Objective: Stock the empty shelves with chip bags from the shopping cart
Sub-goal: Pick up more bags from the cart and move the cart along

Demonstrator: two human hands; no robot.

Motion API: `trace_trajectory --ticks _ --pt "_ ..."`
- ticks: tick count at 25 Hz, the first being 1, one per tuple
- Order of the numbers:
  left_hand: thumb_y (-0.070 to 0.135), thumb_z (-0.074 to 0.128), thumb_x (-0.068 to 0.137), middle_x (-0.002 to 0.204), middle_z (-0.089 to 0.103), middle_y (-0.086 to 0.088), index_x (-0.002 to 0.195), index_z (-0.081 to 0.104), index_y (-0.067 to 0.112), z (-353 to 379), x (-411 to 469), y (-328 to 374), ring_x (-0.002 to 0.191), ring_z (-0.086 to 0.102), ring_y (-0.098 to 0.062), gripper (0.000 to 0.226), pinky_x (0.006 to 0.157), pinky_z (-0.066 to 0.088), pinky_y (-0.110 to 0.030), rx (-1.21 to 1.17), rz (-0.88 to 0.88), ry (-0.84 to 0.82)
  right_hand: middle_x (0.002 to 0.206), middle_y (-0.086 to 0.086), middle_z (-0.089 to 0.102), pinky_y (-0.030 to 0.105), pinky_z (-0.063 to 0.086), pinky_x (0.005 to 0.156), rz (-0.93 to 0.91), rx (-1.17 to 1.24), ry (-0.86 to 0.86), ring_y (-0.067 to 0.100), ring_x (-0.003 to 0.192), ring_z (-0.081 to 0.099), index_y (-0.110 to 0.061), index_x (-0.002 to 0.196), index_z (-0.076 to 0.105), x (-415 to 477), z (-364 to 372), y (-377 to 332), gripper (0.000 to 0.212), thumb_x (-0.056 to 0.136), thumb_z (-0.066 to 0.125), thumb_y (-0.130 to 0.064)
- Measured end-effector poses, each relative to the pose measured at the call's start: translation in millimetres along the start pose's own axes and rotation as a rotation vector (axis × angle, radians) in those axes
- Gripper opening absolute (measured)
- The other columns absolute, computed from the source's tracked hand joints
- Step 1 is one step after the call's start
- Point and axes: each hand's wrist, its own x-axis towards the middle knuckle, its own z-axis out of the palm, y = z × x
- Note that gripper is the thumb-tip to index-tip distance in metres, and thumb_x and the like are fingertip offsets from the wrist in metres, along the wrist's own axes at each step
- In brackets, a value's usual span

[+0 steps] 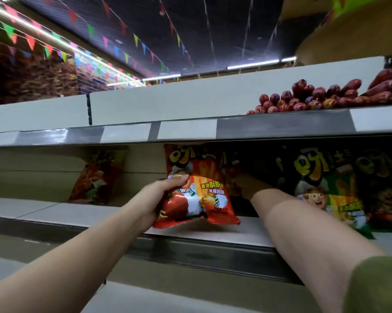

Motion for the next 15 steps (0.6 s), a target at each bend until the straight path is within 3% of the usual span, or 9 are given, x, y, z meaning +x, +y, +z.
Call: trace_trajectory --ticks 1,2,3,4,6,8,10,12,15 --pt "0.030 0.073 0.061 0.101 0.072 -0.016 0.110 0.065 0.004 4 4 -1 0.089 0.070 -0.028 0.055 0.079 0.056 -0.034 0.010 0.006 -0.010 0.064 0.011 0.071 0.012 0.048 0.046 0.034 0.036 -0.004 0.002 0.043 0.059 0.005 0.086 0.056 -1 -1 -1 0.019 0.097 0.043 -0.003" --pt "0.027 0.073 0.060 0.102 0.072 -0.015 0.110 0.065 0.005 6 10 -3 0.092 0.069 -0.028 0.055 0.081 0.055 -0.034 0.023 0.020 -0.021 0.053 0.007 0.067 0.012 0.047 0.045 0.081 0.064 0.001 0.001 0.044 0.060 0.006 0.078 0.053 -2 -3 -2 0.026 0.098 0.039 -0.001" --pt "0.023 0.074 0.060 0.103 0.072 -0.015 0.112 0.064 0.005 9 16 -5 0.096 0.069 -0.028 0.056 0.084 0.054 -0.035 0.033 0.027 -0.031 0.066 0.015 0.070 0.013 0.050 0.057 0.064 0.024 0.036 0.004 0.063 0.068 0.013 0.087 0.055 -8 -3 -7 0.027 0.100 0.036 -0.001" --pt "0.018 0.074 0.063 0.104 0.072 -0.015 0.115 0.063 0.005 11 24 -7 0.097 0.068 -0.029 0.055 0.086 0.053 -0.036 0.045 0.030 -0.032 0.099 0.022 0.069 0.018 0.048 0.080 0.046 0.000 0.137 0.013 0.096 0.067 0.016 0.109 0.053 -17 -5 -15 0.029 0.101 0.032 -0.002" --pt "0.004 0.068 0.075 0.102 0.071 -0.015 0.119 0.061 0.004 17 38 -9 0.091 0.068 -0.027 0.044 0.077 0.057 -0.033 0.045 0.016 -0.016 0.137 0.023 0.047 0.031 0.034 0.103 -0.070 -0.084 0.255 0.031 0.127 0.046 0.008 0.131 0.044 -31 -9 -27 0.036 0.101 0.028 -0.005" --pt "-0.002 0.057 0.087 0.105 0.069 -0.013 0.120 0.060 0.008 26 49 -11 0.086 0.067 -0.022 0.034 0.064 0.058 -0.025 0.038 0.014 -0.034 0.137 0.019 0.048 0.036 0.035 0.103 -0.131 0.029 0.292 0.033 0.125 0.046 0.003 0.132 0.046 -48 -5 -29 0.042 0.102 0.034 -0.023" --pt "0.003 0.055 0.091 0.117 0.066 -0.012 0.124 0.057 0.011 32 62 -15 0.100 0.065 -0.024 0.034 0.081 0.057 -0.031 0.057 0.043 -0.114 0.140 0.012 0.046 0.036 0.035 0.104 -0.171 -0.085 0.258 0.031 0.127 0.045 -0.010 0.139 0.040 -51 1 -16 0.059 0.095 0.041 -0.048" --pt "0.007 0.056 0.091 0.123 0.063 -0.014 0.128 0.054 0.010 39 74 -19 0.114 0.060 -0.029 0.037 0.101 0.047 -0.044 0.090 0.041 -0.183 0.144 0.010 0.041 0.037 0.035 0.107 -0.155 -0.201 0.191 0.030 0.130 0.042 -0.013 0.143 0.031 -48 2 -2 0.068 0.089 0.055 -0.047" --pt "0.009 0.058 0.090 0.120 0.065 -0.012 0.125 0.054 0.011 47 85 -20 0.113 0.060 -0.029 0.036 0.102 0.044 -0.047 0.153 0.031 -0.173 0.149 0.014 0.031 0.045 0.034 0.109 -0.068 -0.220 0.210 0.034 0.135 0.034 -0.013 0.146 0.019 -27 -1 5 0.075 0.088 0.060 -0.039"
